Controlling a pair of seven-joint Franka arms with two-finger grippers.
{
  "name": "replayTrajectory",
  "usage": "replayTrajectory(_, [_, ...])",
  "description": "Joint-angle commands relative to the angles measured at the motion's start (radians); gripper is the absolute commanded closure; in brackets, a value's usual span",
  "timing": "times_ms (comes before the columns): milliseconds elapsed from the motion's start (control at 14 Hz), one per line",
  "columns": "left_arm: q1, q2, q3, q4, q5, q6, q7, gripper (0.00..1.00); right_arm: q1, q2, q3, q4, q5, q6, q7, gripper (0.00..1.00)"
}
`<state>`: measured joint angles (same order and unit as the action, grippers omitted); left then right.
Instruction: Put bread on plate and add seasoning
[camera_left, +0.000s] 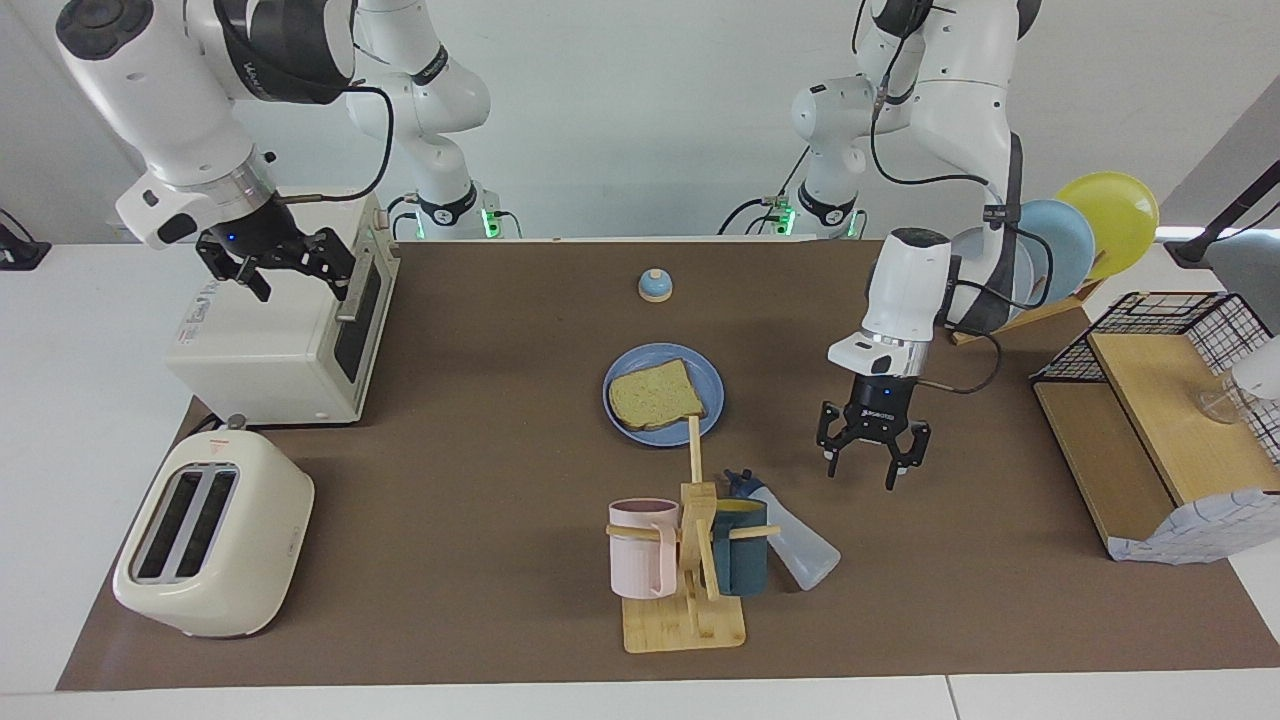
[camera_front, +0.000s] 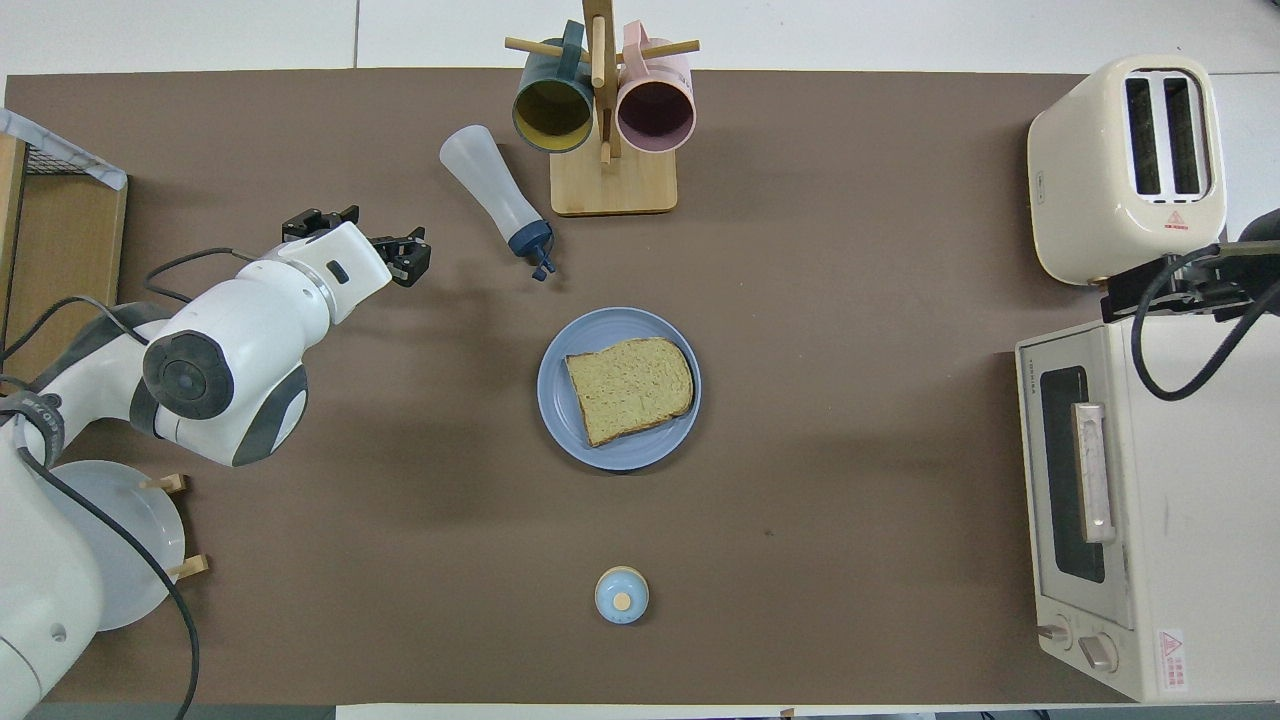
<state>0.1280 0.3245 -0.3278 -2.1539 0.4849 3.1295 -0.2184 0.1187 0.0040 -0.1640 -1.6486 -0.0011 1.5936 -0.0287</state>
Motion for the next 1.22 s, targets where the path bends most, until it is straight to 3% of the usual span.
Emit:
replayTrajectory(0, [-0.004, 0.007, -0.007, 0.023, -0.003, 0.006, -0.042, 0.16, -0.011, -0.019, 0.008, -0.02, 0.016, 0.009, 0.006, 0.0])
replayTrajectory(143, [-0.028, 0.016, -0.014, 0.093, -0.005, -0.052, -0.128, 0.16, -0.011, -0.019, 0.008, -0.02, 0.016, 0.009, 0.006, 0.0])
replayTrajectory(430, [-0.158, 0.054, -0.014, 0.365, -0.115, -0.501, -0.234, 0.13, -0.011, -0.019, 0.008, -0.02, 0.016, 0.009, 0.006, 0.0])
replayTrajectory(501, [-0.181, 0.051, -0.011, 0.373, -0.188, -0.553, -0.248, 0.13, -0.011, -0.019, 0.008, -0.02, 0.016, 0.009, 0.006, 0.0])
replayTrajectory(645, [-0.205, 0.048, -0.011, 0.359, -0.215, -0.629, -0.342, 0.13, -0.011, -0.019, 0.008, -0.02, 0.016, 0.009, 0.006, 0.0])
replayTrajectory(859, [-0.228, 0.091, -0.01, 0.359, -0.21, -0.605, -0.724, 0.13, -0.011, -0.019, 0.008, -0.02, 0.016, 0.009, 0.006, 0.0])
replayTrajectory(1146, [-0.223, 0.145, -0.011, 0.388, -0.218, -0.557, -0.884, 0.13, -0.011, -0.019, 0.008, -0.02, 0.016, 0.009, 0.006, 0.0])
